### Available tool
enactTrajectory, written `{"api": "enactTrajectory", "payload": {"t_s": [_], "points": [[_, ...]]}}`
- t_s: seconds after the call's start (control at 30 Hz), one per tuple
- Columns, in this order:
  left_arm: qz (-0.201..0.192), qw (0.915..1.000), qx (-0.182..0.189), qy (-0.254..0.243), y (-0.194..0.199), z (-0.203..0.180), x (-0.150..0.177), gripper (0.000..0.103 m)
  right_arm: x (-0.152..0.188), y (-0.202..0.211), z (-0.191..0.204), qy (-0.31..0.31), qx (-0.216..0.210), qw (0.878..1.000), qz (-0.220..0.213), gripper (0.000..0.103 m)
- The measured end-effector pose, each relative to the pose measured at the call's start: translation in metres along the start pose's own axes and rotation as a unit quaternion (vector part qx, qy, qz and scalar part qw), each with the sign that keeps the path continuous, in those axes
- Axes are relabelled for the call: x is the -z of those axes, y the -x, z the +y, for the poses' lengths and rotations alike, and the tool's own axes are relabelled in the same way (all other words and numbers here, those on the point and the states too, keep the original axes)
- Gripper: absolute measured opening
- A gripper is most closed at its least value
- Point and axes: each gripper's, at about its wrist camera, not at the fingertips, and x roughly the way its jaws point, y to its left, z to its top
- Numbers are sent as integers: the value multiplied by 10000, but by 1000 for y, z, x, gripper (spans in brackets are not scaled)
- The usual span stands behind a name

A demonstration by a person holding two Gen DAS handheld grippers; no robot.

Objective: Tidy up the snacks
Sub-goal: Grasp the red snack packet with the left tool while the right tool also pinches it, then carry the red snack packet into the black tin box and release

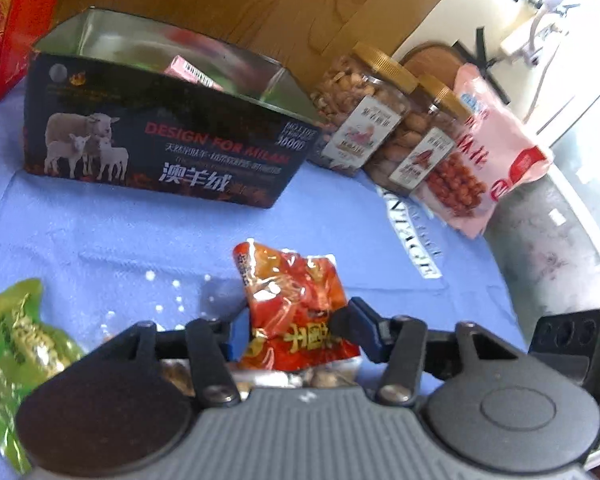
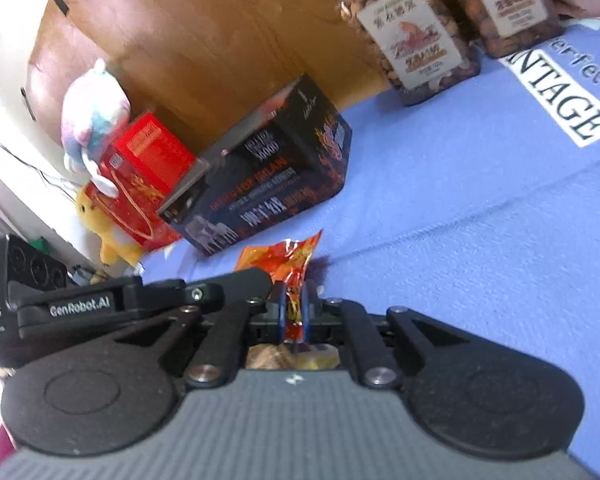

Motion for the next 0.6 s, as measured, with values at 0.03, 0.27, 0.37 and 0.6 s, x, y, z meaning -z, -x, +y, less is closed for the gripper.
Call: {"api": "enactTrajectory", "payload": {"t_s": [0.03,0.27,0.37,0.6], "points": [[-74,10000,53,3,6,-1,-1,46,-2,4,4,38,-35,10000,-63,10],[-707,9973,78,-187,52,-4,-25,45,-23,3,47,595,-262,9970,-427,10],[-897,9957,-98,-213,60,3,-48,45,-38,-18,61,840,-340,9948,-472,10],[-1238,9909,-477,-225,63,32,-101,45,-67,-81,80,1302,-396,9898,-426,10]]}}
